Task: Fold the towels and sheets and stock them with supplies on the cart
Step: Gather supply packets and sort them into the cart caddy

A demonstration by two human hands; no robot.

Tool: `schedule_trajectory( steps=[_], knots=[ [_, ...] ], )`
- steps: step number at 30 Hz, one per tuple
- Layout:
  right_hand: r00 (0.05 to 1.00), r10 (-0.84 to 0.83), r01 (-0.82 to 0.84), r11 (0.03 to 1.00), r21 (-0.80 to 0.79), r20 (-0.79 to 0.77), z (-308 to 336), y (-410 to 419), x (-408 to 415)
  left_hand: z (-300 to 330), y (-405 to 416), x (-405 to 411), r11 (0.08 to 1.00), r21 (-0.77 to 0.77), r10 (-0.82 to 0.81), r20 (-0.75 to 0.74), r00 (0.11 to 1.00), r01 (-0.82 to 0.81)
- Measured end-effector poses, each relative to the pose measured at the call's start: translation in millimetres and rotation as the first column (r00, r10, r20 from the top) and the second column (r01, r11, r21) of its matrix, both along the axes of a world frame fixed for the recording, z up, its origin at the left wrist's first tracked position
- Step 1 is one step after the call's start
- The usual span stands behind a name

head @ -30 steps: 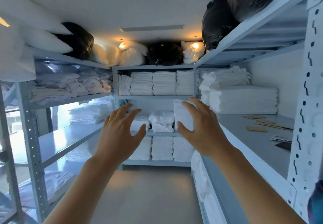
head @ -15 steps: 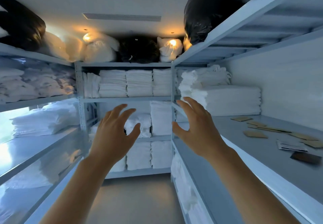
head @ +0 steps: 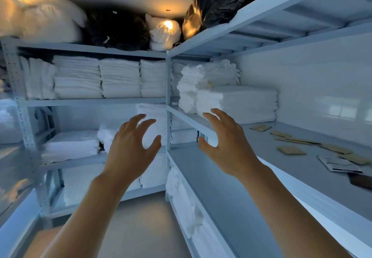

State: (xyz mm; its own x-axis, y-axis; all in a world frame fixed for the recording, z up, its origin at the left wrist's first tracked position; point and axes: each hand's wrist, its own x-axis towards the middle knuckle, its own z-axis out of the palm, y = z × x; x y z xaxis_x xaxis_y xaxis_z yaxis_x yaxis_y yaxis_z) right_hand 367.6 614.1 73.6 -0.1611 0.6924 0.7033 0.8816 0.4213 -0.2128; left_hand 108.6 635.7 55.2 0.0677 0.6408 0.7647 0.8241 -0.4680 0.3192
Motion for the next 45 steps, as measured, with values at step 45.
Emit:
schedule_trajectory(
  steps=[45],
  knots=[
    [0.565, -0.824, 0.825, 0.565, -0.011, 0.043, 24, 227, 312, 24, 407, 432, 0.556, 0.031, -0.823, -0.122, 0.555, 0.831]
  ],
)
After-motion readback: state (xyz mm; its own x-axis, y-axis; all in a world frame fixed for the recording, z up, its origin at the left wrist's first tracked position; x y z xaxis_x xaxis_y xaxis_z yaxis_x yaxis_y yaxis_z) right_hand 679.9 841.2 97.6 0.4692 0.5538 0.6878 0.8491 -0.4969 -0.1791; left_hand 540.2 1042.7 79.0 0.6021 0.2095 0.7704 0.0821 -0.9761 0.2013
